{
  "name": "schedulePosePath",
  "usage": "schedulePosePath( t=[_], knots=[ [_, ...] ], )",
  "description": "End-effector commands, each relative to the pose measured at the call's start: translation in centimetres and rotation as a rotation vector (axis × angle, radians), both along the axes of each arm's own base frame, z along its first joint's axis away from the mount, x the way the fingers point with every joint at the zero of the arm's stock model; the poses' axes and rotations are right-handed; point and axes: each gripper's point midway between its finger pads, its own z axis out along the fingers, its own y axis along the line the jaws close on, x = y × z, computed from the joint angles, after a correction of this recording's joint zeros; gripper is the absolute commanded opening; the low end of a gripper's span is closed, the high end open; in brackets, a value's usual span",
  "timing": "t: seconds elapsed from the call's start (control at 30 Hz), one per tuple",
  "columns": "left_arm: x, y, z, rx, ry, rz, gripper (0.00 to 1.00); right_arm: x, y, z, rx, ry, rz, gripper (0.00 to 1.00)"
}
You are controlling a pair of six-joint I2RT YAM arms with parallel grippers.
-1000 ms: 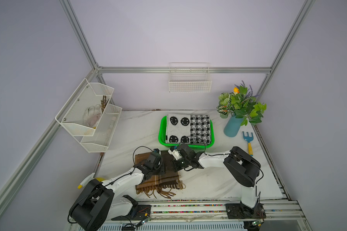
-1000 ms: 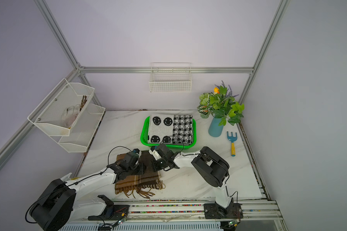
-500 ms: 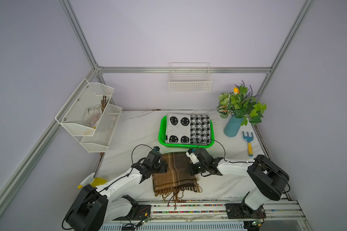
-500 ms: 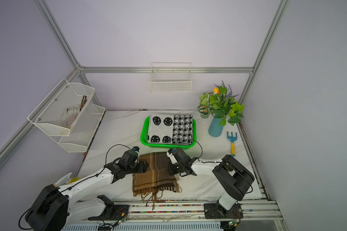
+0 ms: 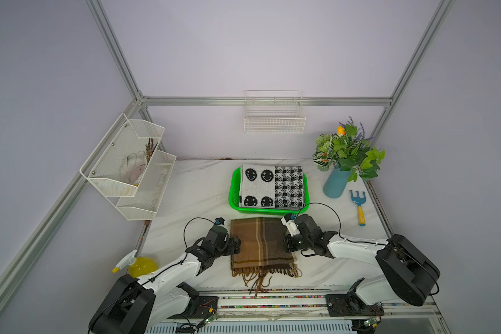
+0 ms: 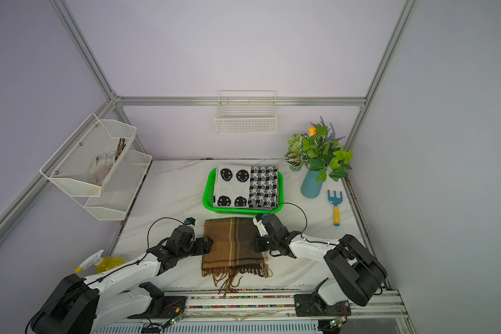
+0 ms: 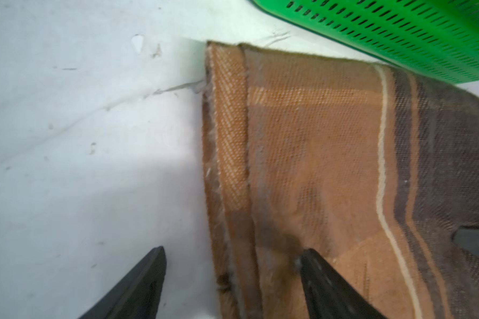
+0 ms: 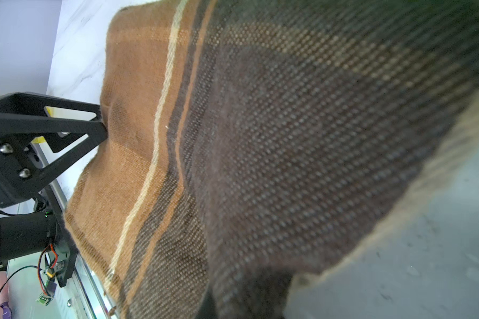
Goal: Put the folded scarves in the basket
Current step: Move the scarf to the center of the board, then pick up the scarf at the center of the board.
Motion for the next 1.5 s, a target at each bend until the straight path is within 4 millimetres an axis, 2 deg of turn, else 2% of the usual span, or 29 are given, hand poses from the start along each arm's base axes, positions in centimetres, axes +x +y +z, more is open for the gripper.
schedulePosePath(
  t=[0.0, 0.1, 0.23, 0.47, 0.57, 0.67, 0.77, 0.83, 1.03, 1.23, 1.33, 1.47],
  knots=[
    [-0.6, -2.1, -0.8, -0.119, 0.055, -0.045, 0.79, 0.1, 0.2, 0.3, 0.021, -0.016, 0.003, 0.00],
    [-1.4, -3.3, -1.5, -0.196, 0.089, -0.080, 0.75, 0.1, 0.2, 0.4, 0.020, -0.020, -0.001, 0.00],
    [-2.5, -3.9, -2.2, -0.253, 0.111, -0.101, 0.71, 0.0, 0.5, 0.4, 0.030, -0.015, 0.003, 0.00],
    [-2.4, -5.7, -2.1, -0.340, 0.091, -0.147, 0.53, -0.2, 1.1, 0.2, 0.033, -0.016, 0.015, 0.00],
    [-2.0, -6.2, -2.2, -0.305, 0.081, -0.161, 0.36, -0.2, 1.3, 0.2, 0.036, -0.018, 0.018, 0.00],
    [-2.0, -6.9, -1.9, -0.314, 0.075, -0.188, 0.08, -0.3, 1.4, 0.5, 0.039, -0.028, 0.024, 0.00],
    [-1.8, -7.2, -1.3, -0.325, 0.061, -0.194, 0.00, -0.2, 1.5, 1.2, 0.046, -0.050, 0.025, 0.00],
    [-1.8, -7.2, -0.6, -0.330, 0.048, -0.199, 0.00, -0.3, 1.5, 1.6, 0.052, -0.057, 0.027, 0.00],
    [-1.9, -7.2, 3.6, -0.353, -0.034, -0.209, 0.00, -1.1, 1.3, 4.3, 0.098, -0.098, 0.035, 0.00],
    [-0.6, -6.8, 10.1, -0.328, -0.166, -0.211, 0.00, -1.1, 1.4, 10.1, 0.177, -0.207, 0.043, 0.00],
    [0.3, -7.5, 13.5, -0.340, -0.219, -0.232, 0.00, -0.6, 1.4, 12.7, 0.175, -0.252, 0.039, 0.00],
    [1.4, -9.0, 17.4, -0.380, -0.263, -0.272, 0.00, 0.2, 1.8, 17.4, 0.207, -0.319, 0.036, 0.00]
  ],
)
